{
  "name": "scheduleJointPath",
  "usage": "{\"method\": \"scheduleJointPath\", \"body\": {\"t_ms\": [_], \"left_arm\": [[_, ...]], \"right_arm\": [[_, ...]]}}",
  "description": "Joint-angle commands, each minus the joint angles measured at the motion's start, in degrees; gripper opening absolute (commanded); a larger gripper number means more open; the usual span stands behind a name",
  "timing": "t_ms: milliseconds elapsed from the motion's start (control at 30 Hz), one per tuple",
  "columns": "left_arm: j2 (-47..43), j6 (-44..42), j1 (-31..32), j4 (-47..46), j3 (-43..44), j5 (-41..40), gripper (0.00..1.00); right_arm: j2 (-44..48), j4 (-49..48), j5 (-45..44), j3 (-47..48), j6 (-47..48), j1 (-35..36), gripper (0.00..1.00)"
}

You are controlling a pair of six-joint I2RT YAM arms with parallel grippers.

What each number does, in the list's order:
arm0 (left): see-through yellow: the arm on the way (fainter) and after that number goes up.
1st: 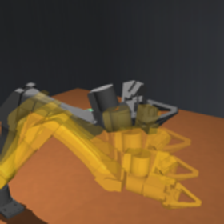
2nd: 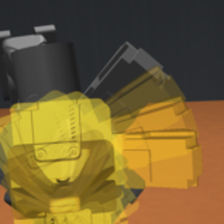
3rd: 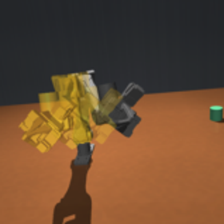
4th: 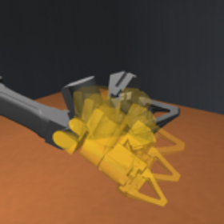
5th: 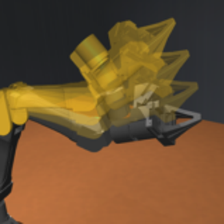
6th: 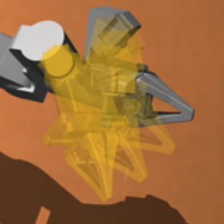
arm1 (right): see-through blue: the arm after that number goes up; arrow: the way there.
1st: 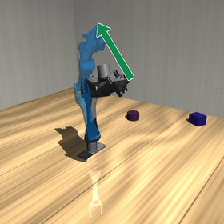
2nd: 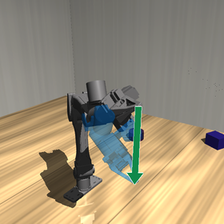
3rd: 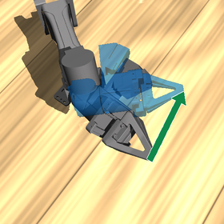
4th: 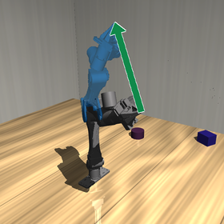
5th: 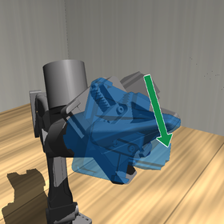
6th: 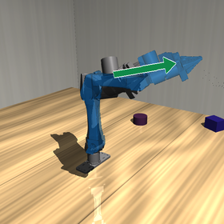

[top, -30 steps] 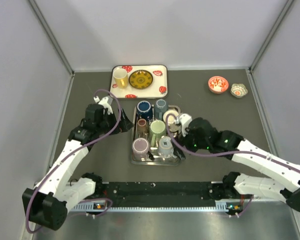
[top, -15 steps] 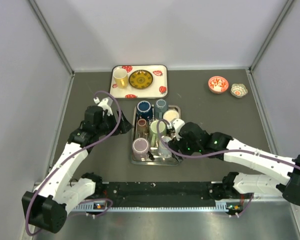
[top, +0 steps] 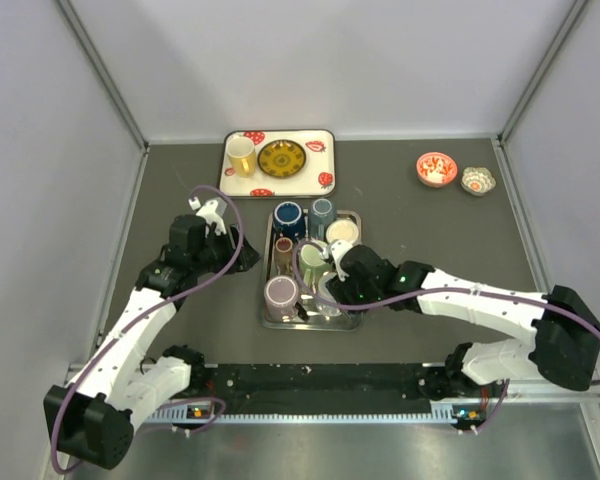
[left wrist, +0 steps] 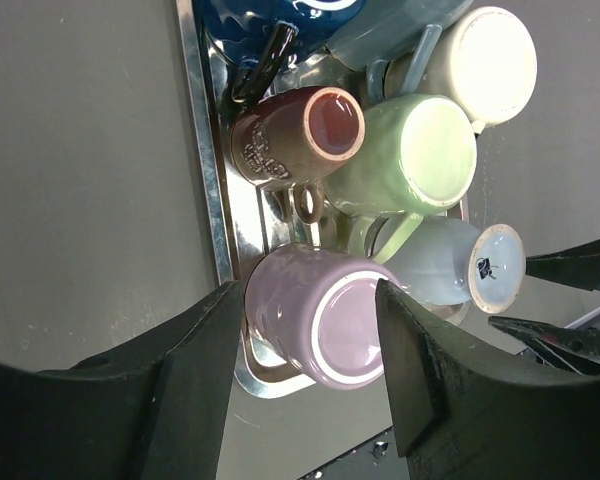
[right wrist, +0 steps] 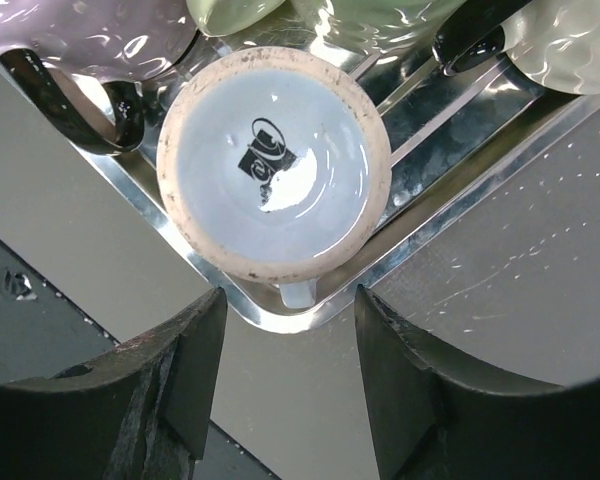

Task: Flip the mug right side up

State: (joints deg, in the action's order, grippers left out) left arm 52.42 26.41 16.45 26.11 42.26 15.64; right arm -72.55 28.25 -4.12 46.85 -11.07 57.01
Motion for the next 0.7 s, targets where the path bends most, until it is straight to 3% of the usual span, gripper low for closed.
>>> {"method": "scheduleJointPath", "body": {"t_ms": [0,467,567,667], "left_arm": [[-1.71,-1.54,0.16,-1.94,-0.25,-0.17,0.60],[-1.62,-1.63,0.16,-2.11,-0.60,0.36,0.58],[-1.45,-1.54,0.08,-2.20,-0.60,0.71,0.57],[-1.62,-1.63,0.08,-2.29,-0.69,0.97,0.56]], "right_arm": [[-1.53,-3.55,-2.29,2.28,0.96,0.55,0.54],[-6.90,-7.15,-3.44,3.60,1.67,0.56,0.47],[-8.04,-8.03,-3.70,3.78,1.67,0.55,0.43],[-8.83,-8.82,-3.88,3.51,1.05,0.55,0.27]]}}
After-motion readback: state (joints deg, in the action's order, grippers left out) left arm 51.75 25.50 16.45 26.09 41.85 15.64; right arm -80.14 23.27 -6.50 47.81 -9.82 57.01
